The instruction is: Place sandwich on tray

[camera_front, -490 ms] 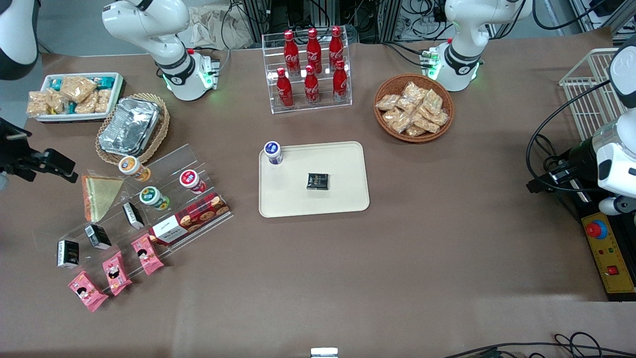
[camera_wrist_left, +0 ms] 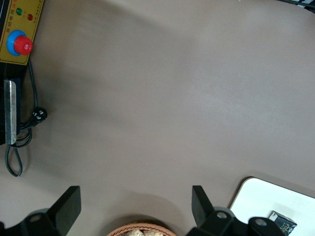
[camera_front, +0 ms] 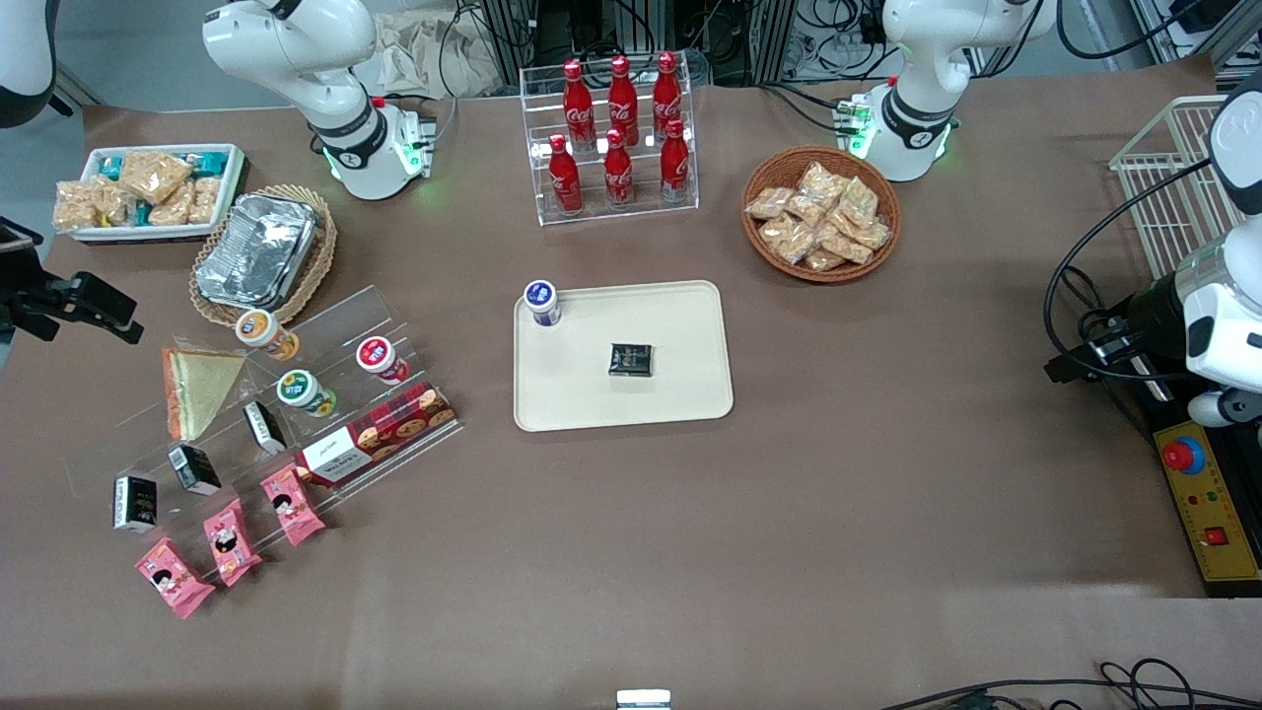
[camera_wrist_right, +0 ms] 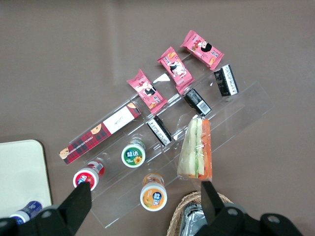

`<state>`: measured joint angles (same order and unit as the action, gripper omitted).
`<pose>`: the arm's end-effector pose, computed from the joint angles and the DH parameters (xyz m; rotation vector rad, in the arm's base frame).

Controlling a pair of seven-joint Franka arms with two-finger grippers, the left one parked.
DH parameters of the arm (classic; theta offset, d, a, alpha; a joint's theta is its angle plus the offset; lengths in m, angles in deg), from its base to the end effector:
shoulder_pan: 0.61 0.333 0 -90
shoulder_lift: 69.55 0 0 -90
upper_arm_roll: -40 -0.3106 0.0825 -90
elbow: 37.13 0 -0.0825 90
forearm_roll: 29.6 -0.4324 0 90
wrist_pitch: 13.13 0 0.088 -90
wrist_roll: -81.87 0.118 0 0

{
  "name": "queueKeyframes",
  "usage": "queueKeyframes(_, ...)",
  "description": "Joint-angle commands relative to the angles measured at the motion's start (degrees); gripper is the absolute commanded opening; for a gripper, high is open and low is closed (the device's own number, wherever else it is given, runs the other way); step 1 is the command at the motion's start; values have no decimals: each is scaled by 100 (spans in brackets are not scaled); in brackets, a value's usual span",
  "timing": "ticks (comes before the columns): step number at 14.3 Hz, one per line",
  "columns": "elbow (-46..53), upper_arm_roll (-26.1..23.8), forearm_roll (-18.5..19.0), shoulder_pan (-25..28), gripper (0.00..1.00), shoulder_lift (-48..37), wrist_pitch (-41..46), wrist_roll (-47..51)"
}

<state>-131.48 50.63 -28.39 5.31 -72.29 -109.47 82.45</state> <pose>0.5974 -0.0538 0.6067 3.1206 -0.1421 0.1270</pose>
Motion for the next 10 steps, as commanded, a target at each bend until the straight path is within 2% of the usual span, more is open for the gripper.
queueKeyframes(1,5,53,-16,-38,99,-7,115,-32)
queueKeyframes(6,-39,334,2,-38,99,89,291,-50)
queueKeyframes(10,-170,808,2,-38,99,169,159,-67)
